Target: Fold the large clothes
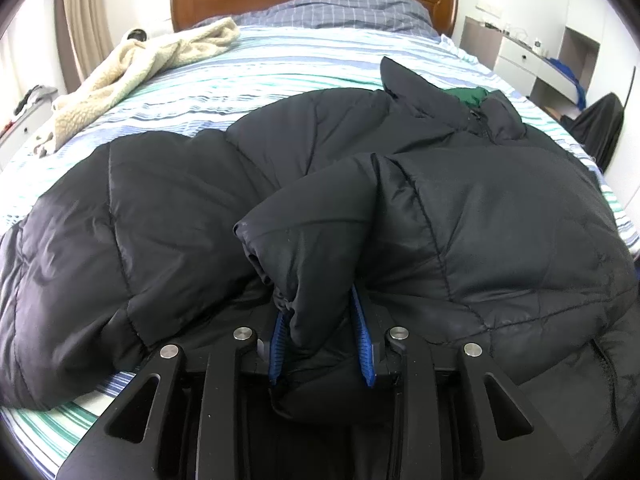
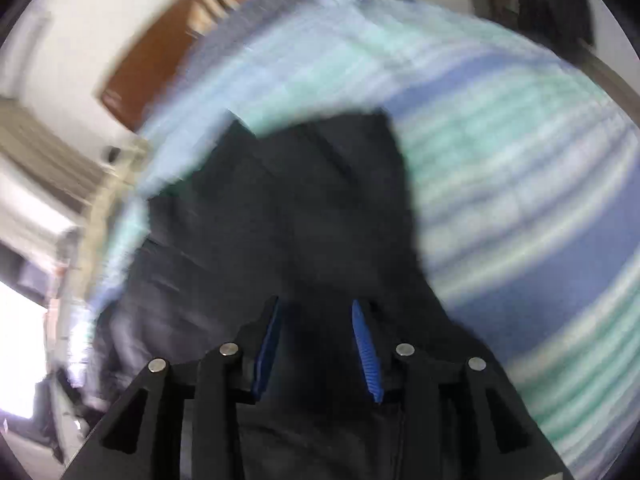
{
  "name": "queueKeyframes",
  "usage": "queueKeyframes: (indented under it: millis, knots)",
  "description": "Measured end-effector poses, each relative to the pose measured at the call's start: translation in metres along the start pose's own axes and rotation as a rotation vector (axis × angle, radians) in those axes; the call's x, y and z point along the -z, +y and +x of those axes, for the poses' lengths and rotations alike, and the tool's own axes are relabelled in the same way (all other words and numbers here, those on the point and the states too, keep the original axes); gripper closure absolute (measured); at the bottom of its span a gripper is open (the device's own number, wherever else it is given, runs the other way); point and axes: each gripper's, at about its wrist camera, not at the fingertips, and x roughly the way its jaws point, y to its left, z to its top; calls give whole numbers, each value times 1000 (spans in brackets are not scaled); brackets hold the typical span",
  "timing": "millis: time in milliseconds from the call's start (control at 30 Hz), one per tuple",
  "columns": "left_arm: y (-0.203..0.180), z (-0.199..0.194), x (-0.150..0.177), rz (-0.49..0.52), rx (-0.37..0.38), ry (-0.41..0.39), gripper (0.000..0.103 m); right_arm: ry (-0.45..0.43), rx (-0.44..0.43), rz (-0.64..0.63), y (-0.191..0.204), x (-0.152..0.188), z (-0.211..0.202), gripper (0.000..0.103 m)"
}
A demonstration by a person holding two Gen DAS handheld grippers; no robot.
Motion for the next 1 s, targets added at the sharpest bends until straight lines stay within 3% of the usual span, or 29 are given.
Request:
queueKeyframes:
  millis: [67,133,233,267,333,400,500,633,767,900,1000]
  knots:
    - [-2,0,-1,10,-13,6,72,-41,0,-18,-4,6,12,69]
    - [-3,-3,-3,17,-37,16,65,-47,70,-60,7,5,8,67]
    - [0,-18,-5,28,-132,52,24,-61,69,-48,16,13,-21,66]
    - [4,-28,-2,18,-124,53,15,-77,39,-53,19,21,-36,61]
    - [15,-53,8,-12,-77,50,9,-132,1,-89,23,41,-66,45]
    - [28,-75,20,-41,-30,63,8,-188,-16,-144,25,75,-98,24]
    - [56,-107,37,-89,-13,53,7,-213,-35,-193,29,119,-119,22]
    - [112,-133,58,-223,-62,37,4,-185,-55,-236,41,160,-129,22]
    - [197,-146,82,-473,-153,35,4,-182,-53,-297,65,179,-128,22]
    - [278,-147,109,-792,-166,7,4,-172,-69,-343,83,191,-125,22]
    - [313,-138,125,-941,-168,-17,4,-160,-96,-375,97,200,-125,22]
